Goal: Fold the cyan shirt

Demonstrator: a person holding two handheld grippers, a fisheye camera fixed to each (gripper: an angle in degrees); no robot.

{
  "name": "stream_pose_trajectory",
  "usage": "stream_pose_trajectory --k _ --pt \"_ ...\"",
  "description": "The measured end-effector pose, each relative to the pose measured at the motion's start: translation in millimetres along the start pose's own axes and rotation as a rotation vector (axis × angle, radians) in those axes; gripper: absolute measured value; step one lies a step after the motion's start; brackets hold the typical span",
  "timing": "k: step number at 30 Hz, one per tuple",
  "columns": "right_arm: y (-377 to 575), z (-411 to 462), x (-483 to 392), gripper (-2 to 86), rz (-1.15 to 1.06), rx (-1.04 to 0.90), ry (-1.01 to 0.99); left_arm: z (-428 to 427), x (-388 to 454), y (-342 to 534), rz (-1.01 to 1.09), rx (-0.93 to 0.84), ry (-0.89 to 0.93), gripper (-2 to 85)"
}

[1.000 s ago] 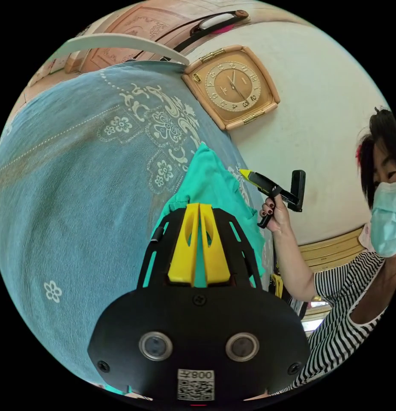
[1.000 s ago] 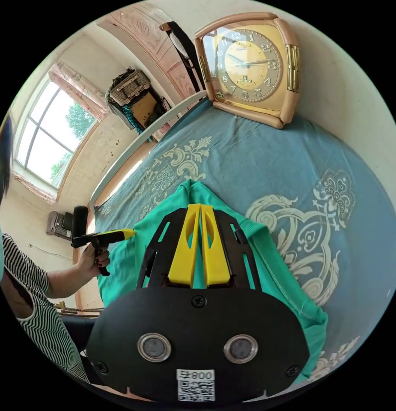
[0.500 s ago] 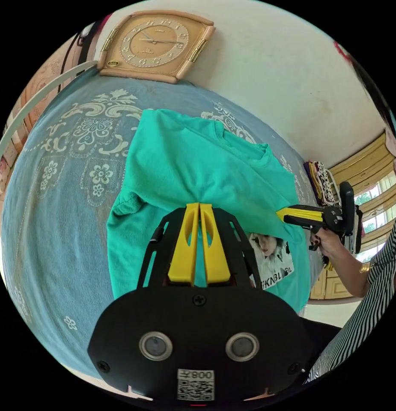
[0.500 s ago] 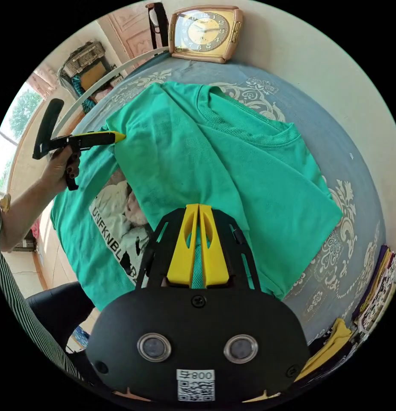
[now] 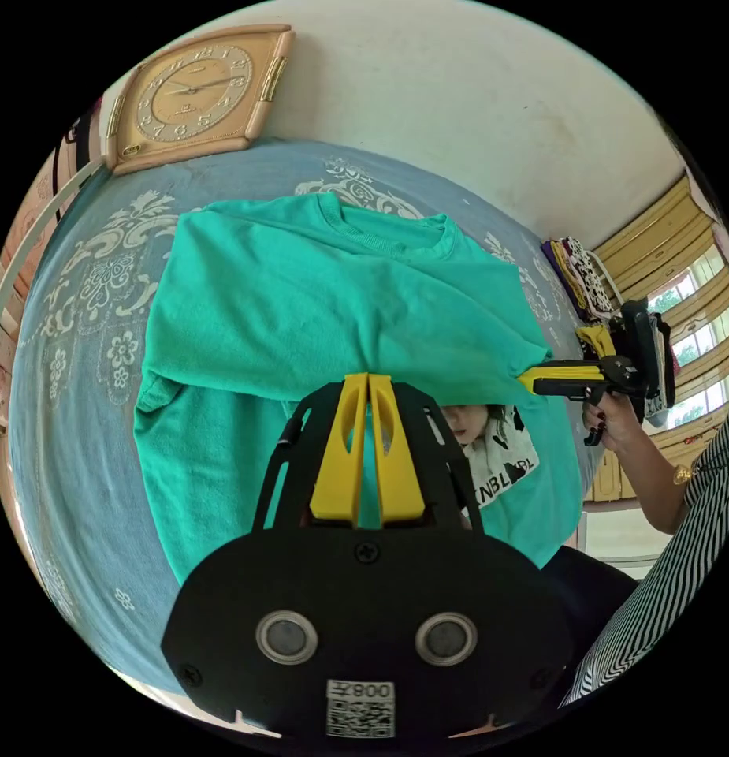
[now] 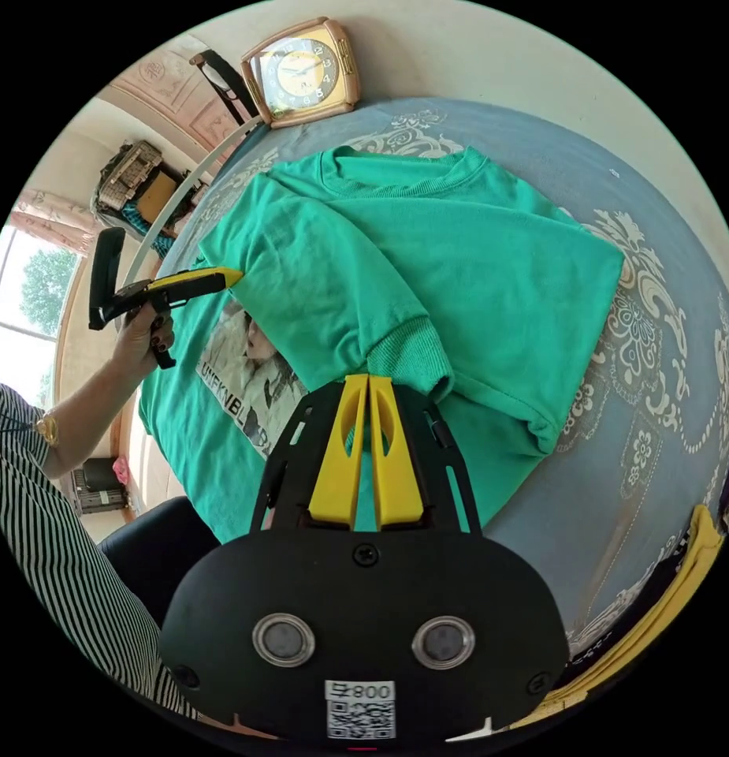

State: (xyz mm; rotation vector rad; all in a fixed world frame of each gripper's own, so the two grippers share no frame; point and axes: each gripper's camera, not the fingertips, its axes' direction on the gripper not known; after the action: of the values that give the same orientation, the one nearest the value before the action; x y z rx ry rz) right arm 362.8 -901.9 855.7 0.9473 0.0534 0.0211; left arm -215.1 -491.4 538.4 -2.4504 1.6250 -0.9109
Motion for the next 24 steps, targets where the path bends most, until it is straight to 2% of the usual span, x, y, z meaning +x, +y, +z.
stream_pose_trajectory --k 4,16,21,24 --pt "16.7 -17.5 -3.2 -0.1 0.001 0.036 -0.047 3.6 -4.4 17.1 -0.016 0.033 0.048 0.1" --pt "87.9 -108.1 -36.0 0.0 -0.004 0.260 -0.049 11.7 -0.8 77.0 0.049 0.101 0.023 0.2" --pt "85.9 -109.2 -36.5 0.1 0.043 0.150 0.025 21.2 -10.4 94.0 0.035 0.067 0.028 0.1" --pt "98.7 -131.9 -46.3 0.1 0.055 0.185 0.006 9.6 -8.2 108.7 0.046 0.121 0.018 0.2"
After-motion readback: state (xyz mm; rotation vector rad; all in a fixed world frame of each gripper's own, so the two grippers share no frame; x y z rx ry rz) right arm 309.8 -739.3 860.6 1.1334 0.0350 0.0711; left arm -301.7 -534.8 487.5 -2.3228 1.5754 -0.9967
